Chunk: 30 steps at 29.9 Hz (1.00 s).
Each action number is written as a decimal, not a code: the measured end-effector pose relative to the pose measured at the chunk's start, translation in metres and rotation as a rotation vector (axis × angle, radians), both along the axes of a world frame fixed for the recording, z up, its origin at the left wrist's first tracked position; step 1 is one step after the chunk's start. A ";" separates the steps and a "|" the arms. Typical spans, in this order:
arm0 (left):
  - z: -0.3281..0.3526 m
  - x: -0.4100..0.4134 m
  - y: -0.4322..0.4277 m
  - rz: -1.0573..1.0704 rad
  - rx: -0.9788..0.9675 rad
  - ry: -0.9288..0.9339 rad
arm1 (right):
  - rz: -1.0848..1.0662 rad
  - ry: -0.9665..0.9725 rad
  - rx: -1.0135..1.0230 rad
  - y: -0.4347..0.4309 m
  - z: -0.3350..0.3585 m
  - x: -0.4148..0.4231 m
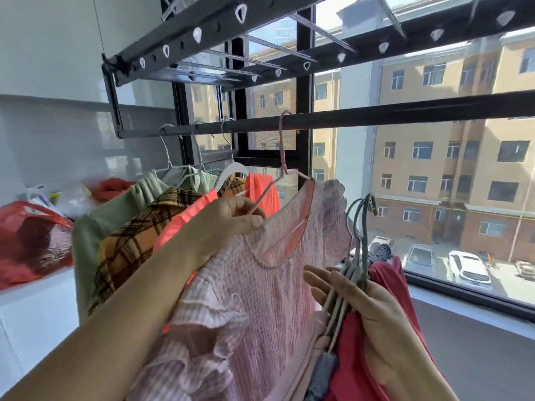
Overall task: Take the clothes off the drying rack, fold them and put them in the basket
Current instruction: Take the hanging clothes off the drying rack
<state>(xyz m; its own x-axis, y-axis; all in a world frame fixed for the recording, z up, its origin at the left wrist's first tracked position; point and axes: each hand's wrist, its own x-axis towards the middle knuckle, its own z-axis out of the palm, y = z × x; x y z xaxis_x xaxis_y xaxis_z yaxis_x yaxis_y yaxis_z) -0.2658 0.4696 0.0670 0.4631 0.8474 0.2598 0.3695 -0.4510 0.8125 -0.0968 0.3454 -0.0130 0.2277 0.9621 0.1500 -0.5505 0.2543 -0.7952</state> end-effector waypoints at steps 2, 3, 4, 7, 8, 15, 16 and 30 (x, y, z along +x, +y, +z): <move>0.003 0.002 -0.002 0.027 0.049 -0.055 | 0.013 -0.042 -0.011 0.000 0.000 0.001; 0.007 0.001 -0.004 0.051 0.089 -0.058 | 0.014 -0.063 -0.014 0.001 0.001 0.002; 0.012 0.000 -0.006 0.073 0.125 -0.057 | 0.014 -0.084 -0.014 0.001 0.001 0.003; 0.029 -0.015 -0.011 0.103 0.240 -0.042 | 0.015 -0.112 -0.025 0.002 0.002 0.004; 0.035 -0.021 -0.013 0.107 0.277 -0.032 | 0.015 -0.109 -0.027 0.003 0.002 0.005; 0.016 -0.037 -0.021 0.093 0.360 0.031 | 0.031 -0.140 0.053 0.011 0.011 -0.005; 0.010 -0.037 -0.023 0.080 0.359 0.012 | 0.045 -0.138 0.067 0.012 0.012 -0.007; -0.001 -0.070 -0.049 0.037 0.403 0.048 | 0.189 -0.090 0.147 0.023 0.032 -0.015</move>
<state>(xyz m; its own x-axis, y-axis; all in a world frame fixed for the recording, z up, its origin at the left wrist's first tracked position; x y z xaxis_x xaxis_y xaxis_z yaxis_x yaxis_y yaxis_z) -0.3361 0.4210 0.0663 0.4539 0.6984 0.5533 0.4251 -0.7155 0.5544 -0.1114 0.3679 0.0188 0.0249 0.9526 0.3032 -0.5276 0.2701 -0.8054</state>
